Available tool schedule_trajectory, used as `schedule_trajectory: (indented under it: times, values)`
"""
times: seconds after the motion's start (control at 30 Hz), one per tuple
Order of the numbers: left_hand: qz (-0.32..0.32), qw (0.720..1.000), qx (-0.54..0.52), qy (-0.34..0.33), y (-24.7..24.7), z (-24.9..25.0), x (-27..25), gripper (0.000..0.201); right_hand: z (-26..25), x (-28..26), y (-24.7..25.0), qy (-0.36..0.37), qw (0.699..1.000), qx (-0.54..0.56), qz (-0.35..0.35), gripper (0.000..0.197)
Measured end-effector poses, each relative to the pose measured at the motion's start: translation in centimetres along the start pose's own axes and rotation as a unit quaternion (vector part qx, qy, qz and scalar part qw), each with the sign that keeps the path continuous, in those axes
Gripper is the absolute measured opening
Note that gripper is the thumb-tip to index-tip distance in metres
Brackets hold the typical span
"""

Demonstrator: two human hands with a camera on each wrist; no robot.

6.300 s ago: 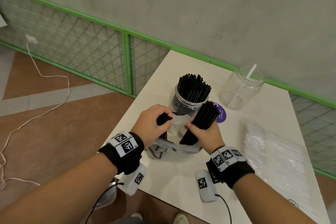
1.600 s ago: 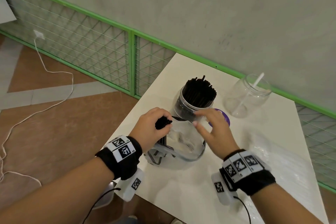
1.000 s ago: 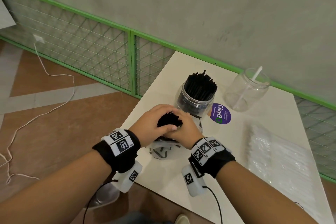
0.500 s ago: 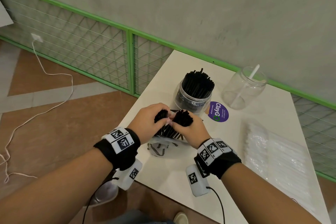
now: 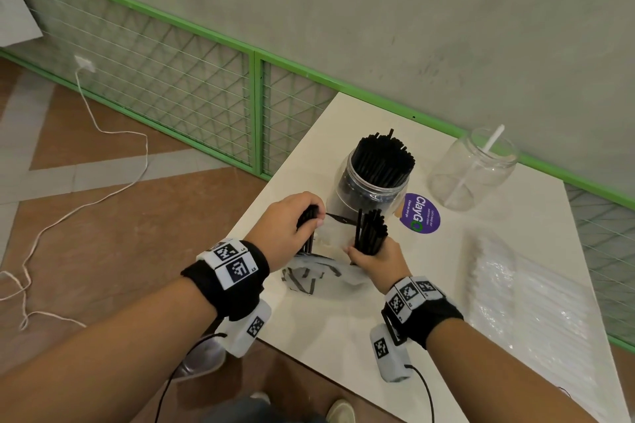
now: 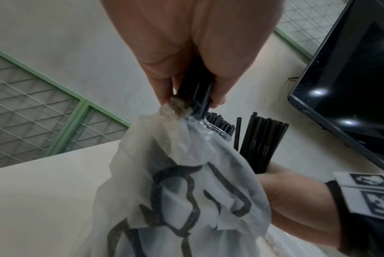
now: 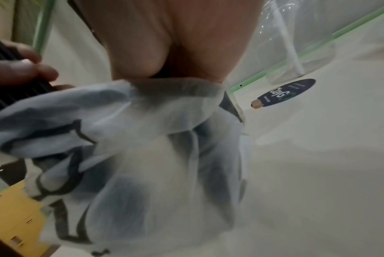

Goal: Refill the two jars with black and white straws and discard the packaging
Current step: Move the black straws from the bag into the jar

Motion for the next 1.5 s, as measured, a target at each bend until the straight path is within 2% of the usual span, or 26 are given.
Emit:
schedule_trajectory:
  times: [0.1,0.23,0.37,0.43,0.5,0.63,0.73,0.83,0.97,1.07,1.2,1.3,1.37,1.4,1.43,1.5]
  values:
    - [0.000,1.000,0.002,0.004,-0.1,0.1,0.1,0.010,-1.6,-0.1,1.2,0.029,0.999,0.038,0.012,0.016]
    - [-0.002,1.000,0.003,0.012,-0.3,0.2,0.3,0.010,-6.6,-0.8,5.0,0.120,0.990,0.066,0.035,0.015]
    - [-0.009,1.000,0.002,0.013,-0.3,0.4,0.3,0.011,-12.4,-1.1,8.6,0.206,0.963,0.148,0.094,0.027]
    - [-0.007,1.000,0.002,0.015,-0.3,0.4,0.3,0.012,-14.1,-0.3,9.8,0.232,0.947,0.186,0.123,0.021]
    - [-0.006,1.000,0.003,0.017,-0.3,0.4,0.3,0.013,-15.0,0.9,10.6,0.233,0.932,0.240,0.141,0.014]
    - [-0.005,1.000,0.001,0.015,-0.3,0.5,0.2,0.015,-15.1,3.2,10.9,0.213,0.918,0.286,0.172,0.015]
    - [0.001,1.000,-0.001,0.016,-0.2,0.4,0.3,0.015,-14.1,4.7,10.6,0.195,0.922,0.278,0.186,0.010]
    - [0.005,1.000,0.002,0.017,-0.2,0.3,0.3,0.013,-13.0,5.7,9.6,0.186,0.938,0.229,0.181,0.005]
    - [0.007,1.000,0.001,0.018,0.0,0.2,0.3,0.014,-11.5,6.4,8.1,0.144,0.964,0.166,0.152,0.014]
    - [0.008,1.000,0.001,0.019,0.1,0.1,0.4,0.013,-11.5,6.5,8.2,0.150,0.958,0.193,0.150,0.026]
    - [0.013,1.000,0.002,0.019,0.2,-0.1,0.4,0.012,-12.7,7.2,9.6,0.182,0.949,0.207,0.151,0.029]
    - [0.012,1.000,0.006,0.018,0.1,-0.2,0.5,0.015,-13.0,8.2,10.1,0.186,0.963,0.133,0.139,0.028]
    - [0.013,1.000,0.009,0.020,0.2,-0.3,0.7,0.013,-12.9,8.3,9.3,0.174,0.978,-0.011,0.113,0.031]
    - [0.015,1.000,0.010,0.020,0.2,-0.3,0.7,0.012,-12.6,8.3,8.7,0.171,0.975,-0.096,0.099,0.032]
    - [0.015,1.000,0.012,0.021,0.2,-0.3,0.8,0.010,-12.1,8.1,7.9,0.179,0.964,-0.176,0.082,0.033]
    - [0.015,1.000,0.012,0.023,0.2,-0.4,0.8,0.009,-10.8,7.9,6.5,0.192,0.924,-0.327,0.053,0.039]
Point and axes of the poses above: each hand's wrist, its own x-axis towards the middle knuckle, its own y-axis out of the back of the hand, z = x × y, the point moved 1 cm from there along x, towards the middle knuckle, and after that the axes turned 13 degrees about -z, right-handed, at the moved point
